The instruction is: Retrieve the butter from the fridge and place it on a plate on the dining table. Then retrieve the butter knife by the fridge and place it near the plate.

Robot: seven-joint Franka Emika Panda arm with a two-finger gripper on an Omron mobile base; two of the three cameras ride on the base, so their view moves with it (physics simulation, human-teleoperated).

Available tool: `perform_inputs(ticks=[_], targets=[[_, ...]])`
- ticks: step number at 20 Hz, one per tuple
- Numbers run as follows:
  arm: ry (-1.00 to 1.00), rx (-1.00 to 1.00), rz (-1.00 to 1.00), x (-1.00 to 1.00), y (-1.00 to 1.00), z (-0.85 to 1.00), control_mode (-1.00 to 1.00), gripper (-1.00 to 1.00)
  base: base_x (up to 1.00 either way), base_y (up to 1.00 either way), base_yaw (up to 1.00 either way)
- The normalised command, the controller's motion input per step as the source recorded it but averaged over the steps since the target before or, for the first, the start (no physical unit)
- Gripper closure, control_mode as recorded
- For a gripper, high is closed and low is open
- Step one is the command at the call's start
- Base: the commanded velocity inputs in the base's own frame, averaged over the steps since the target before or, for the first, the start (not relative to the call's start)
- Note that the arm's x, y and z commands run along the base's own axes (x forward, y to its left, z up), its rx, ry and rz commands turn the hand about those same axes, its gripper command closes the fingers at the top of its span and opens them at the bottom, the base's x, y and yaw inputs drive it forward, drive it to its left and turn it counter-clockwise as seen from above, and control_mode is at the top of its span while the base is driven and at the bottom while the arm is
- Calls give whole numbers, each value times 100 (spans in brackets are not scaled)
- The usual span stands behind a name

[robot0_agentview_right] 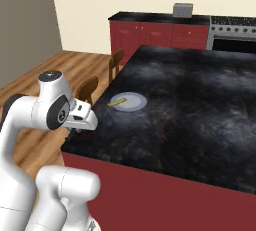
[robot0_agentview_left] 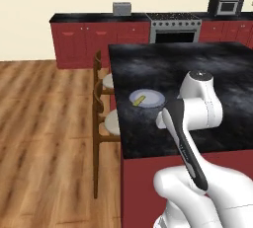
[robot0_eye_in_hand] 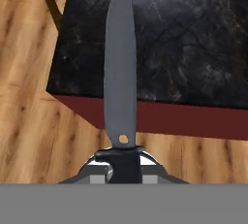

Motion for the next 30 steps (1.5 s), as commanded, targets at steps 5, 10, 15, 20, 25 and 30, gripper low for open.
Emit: perform_inputs(ticks=[5,10,15,20,25,30], targets=[[0,0,0,0,0,0,100,100,3,0,-20],[0,1,0,0,0,0,-100,100,0,0,0],[-3,5,-46,20,20,-2,-100,100,0,0,0],[-1,-2,-74,59,16,-19,-100,100,0,0,0],[-14,33,-67,37,0,-7,-100,100,0,0,0],[-1,19,-26,56,0,-7,-100,100,0,0,0]])
